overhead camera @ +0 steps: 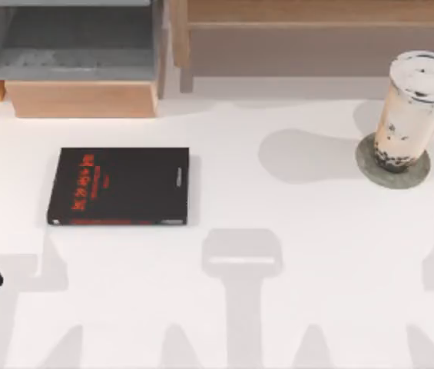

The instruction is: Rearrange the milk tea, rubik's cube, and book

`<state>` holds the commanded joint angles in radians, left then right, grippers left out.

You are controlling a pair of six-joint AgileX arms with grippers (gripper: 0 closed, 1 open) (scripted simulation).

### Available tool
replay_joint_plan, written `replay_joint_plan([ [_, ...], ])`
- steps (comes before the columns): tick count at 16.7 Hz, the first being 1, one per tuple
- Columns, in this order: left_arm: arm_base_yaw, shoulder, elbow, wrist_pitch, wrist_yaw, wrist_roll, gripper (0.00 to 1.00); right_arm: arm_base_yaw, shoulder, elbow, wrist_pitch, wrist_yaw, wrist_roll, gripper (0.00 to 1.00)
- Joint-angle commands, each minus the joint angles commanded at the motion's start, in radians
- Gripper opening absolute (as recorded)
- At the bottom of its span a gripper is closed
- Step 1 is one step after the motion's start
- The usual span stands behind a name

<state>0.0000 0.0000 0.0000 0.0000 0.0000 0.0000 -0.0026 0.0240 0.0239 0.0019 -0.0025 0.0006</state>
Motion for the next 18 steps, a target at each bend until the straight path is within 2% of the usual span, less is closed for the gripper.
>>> replay_joint_plan([
  [7,0.000,0.000,0.000,0.000,0.000,0.000,1.00,0.003,-0.024,-0.024,-0.002,0.003,-0.001,1.00],
  [10,-0.002,0.063,0.056,0.031,-0.011,0.000,1.00,0.003,-0.024,-0.024,-0.002,0.003,-0.001,1.00],
  [14,-0.020,0.294,0.228,0.122,-0.034,-0.001,1.00,0.003,-0.024,-0.024,-0.002,0.003,-0.001,1.00],
  [18,-0.056,0.659,0.462,0.243,-0.057,-0.004,1.00,0.003,-0.024,-0.024,-0.002,0.003,-0.001,1.00],
])
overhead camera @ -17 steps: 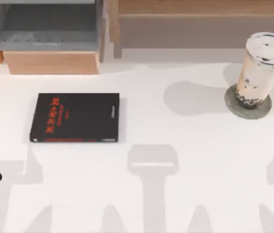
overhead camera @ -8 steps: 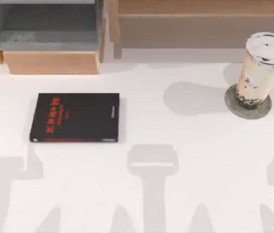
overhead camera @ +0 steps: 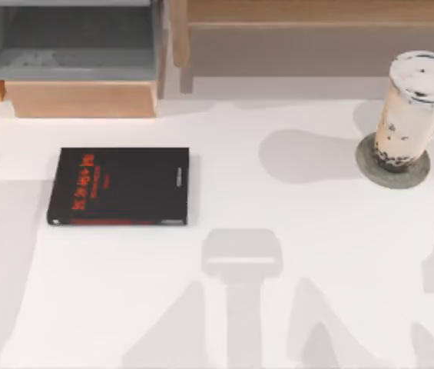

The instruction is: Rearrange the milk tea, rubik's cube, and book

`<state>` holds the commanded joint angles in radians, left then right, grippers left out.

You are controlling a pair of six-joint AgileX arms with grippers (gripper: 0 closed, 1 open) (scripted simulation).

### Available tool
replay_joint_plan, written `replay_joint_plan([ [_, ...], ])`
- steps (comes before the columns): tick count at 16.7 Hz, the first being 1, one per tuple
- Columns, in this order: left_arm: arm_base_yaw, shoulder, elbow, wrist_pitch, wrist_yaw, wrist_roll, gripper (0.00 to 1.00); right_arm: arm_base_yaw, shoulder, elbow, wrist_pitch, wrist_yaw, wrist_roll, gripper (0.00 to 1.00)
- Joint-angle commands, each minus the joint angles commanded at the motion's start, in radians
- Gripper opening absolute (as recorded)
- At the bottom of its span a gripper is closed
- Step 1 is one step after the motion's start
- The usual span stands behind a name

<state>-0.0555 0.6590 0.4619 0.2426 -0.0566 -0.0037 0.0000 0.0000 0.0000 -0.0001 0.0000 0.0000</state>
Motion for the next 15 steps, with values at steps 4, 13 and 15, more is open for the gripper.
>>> replay_joint_plan([
  [4,-0.043,0.420,0.258,0.133,-0.021,-0.002,1.00,0.000,0.000,0.000,0.000,0.000,0.000,1.00],
  [13,-0.107,1.151,0.716,0.377,-0.066,-0.003,1.00,0.000,0.000,0.000,0.000,0.000,0.000,1.00],
  [15,-0.112,1.214,0.761,0.401,-0.072,-0.002,1.00,0.000,0.000,0.000,0.000,0.000,0.000,1.00],
])
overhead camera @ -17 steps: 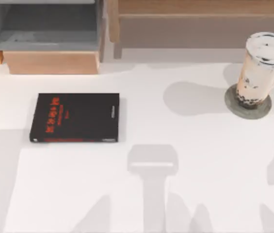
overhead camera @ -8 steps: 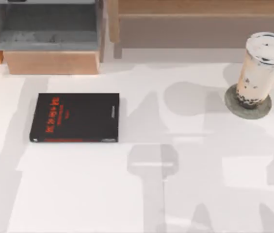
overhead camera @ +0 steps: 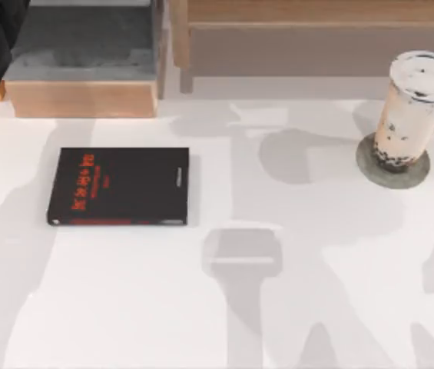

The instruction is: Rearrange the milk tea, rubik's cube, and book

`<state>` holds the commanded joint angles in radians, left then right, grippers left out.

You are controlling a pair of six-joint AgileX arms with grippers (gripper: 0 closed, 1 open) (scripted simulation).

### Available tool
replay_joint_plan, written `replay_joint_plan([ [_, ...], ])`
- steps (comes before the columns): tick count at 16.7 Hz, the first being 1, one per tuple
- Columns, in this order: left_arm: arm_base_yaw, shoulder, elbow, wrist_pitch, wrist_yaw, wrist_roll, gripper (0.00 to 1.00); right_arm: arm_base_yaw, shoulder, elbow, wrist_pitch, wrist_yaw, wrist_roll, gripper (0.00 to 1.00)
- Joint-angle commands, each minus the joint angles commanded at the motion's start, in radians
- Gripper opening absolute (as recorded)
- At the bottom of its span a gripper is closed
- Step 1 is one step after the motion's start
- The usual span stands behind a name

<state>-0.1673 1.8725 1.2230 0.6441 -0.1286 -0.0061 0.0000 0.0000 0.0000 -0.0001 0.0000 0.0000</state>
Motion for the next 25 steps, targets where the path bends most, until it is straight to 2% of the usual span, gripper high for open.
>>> replay_joint_plan([
  [7,0.004,0.020,0.013,0.006,0.000,0.000,1.00,0.000,0.000,0.000,0.000,0.000,0.000,1.00],
  [14,0.007,0.120,0.154,-0.032,0.008,0.000,1.00,0.000,0.000,0.000,0.000,0.000,0.000,1.00],
  [18,0.007,0.124,0.162,-0.034,0.008,0.000,1.00,0.000,0.000,0.000,0.000,0.000,0.000,1.00],
  [25,0.007,0.124,0.162,-0.034,0.008,0.000,0.47,0.000,0.000,0.000,0.000,0.000,0.000,1.00],
])
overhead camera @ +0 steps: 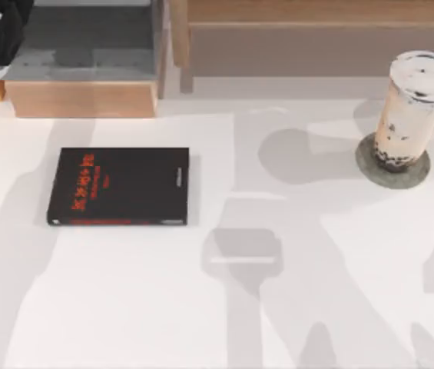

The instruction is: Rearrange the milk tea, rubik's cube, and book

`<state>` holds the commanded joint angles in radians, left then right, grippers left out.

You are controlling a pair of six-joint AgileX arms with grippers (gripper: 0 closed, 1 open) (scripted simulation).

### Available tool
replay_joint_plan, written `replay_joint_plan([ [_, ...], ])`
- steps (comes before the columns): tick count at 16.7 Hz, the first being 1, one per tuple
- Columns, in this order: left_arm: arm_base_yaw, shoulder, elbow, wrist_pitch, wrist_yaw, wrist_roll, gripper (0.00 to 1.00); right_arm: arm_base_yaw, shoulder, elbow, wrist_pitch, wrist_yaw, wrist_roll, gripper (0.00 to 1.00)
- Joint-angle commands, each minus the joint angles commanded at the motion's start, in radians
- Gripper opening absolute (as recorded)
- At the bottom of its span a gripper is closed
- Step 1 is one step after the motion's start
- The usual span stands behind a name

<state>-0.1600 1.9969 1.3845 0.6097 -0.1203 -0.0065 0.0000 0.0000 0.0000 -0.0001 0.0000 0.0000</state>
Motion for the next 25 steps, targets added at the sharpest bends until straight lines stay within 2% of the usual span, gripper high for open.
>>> replay_joint_plan([
  [6,0.000,0.000,0.000,0.000,0.000,0.000,0.02,0.000,0.000,0.000,0.000,0.000,0.000,1.00],
  [7,0.000,0.000,0.000,0.000,0.000,0.000,0.00,0.000,0.000,0.000,0.000,0.000,0.000,1.00],
  [25,-0.004,-0.050,-0.027,-0.021,-0.004,0.002,0.00,0.000,0.000,0.000,0.000,0.000,0.000,1.00],
])
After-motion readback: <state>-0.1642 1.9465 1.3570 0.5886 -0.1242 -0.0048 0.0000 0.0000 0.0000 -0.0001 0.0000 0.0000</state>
